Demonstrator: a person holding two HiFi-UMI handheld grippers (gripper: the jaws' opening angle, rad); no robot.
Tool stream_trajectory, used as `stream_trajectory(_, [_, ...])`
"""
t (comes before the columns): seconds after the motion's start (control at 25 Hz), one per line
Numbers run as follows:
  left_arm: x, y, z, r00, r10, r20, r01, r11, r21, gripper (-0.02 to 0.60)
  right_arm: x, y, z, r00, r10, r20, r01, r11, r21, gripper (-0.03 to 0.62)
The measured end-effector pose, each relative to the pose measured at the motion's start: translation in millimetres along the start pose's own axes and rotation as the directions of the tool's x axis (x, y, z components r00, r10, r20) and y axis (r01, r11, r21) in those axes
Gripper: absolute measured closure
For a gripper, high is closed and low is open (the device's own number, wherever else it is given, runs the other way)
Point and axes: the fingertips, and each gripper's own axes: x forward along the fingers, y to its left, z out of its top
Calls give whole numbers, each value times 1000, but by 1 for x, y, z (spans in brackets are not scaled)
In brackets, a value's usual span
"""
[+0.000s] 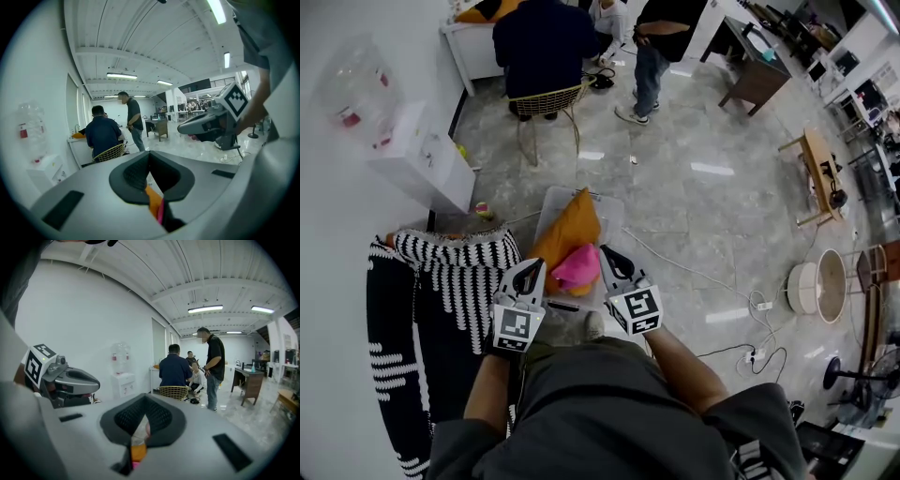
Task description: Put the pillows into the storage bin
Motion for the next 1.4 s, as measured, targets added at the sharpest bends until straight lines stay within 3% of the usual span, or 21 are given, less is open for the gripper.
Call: stream_trajectory(1.4, [8, -4, 8, 1000, 23, -2, -23, 1000, 2, 578, -2, -7, 2, 999, 24, 25, -23, 1000, -8, 595])
